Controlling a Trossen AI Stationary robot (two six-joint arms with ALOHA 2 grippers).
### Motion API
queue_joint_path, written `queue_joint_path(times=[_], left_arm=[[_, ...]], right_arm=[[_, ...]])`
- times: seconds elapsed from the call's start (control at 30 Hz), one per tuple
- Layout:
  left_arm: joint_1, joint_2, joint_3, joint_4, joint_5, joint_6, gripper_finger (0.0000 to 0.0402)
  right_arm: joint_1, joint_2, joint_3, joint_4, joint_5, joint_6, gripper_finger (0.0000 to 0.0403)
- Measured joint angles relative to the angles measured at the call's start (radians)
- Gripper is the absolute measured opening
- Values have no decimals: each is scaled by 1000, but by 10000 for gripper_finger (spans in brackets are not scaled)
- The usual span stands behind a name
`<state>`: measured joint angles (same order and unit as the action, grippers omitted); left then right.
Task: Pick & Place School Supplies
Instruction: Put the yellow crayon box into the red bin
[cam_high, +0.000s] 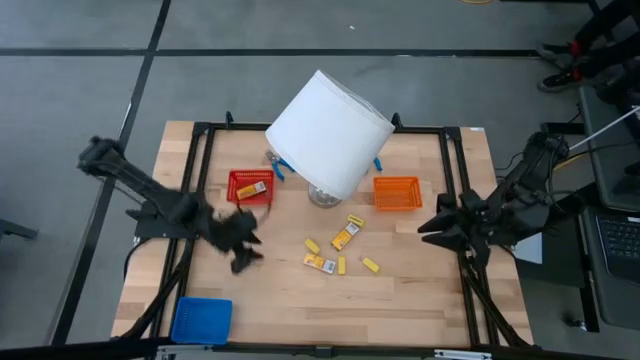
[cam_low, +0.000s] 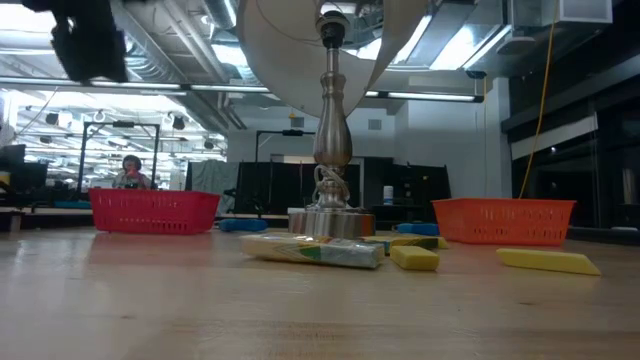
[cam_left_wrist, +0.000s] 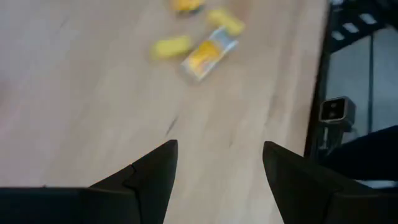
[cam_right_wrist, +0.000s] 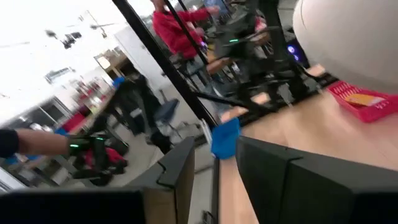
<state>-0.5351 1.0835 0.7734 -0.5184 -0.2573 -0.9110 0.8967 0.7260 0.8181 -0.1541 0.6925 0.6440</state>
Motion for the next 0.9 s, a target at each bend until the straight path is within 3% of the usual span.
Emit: queue_joint_path(times=[0.13, 0.27, 0.4, 0.57, 0.9], left_arm=[[-87, 205, 0, 181, -132, 138, 233], [-29, 391, 0, 400, -138, 305, 239], [82, 524, 0, 590, -46, 464, 252], [185, 641, 0, 681, 144, 644, 266], [290, 681, 0, 710, 272, 792, 267]], right_arm=[[0, 28, 0, 0, 15, -2, 121], [0, 52, 0, 4, 34, 3, 121], [0, 59, 0, 18, 34, 26, 121], [0, 59, 0, 35, 37, 35, 121], [2, 71, 0, 57, 58, 34, 121]])
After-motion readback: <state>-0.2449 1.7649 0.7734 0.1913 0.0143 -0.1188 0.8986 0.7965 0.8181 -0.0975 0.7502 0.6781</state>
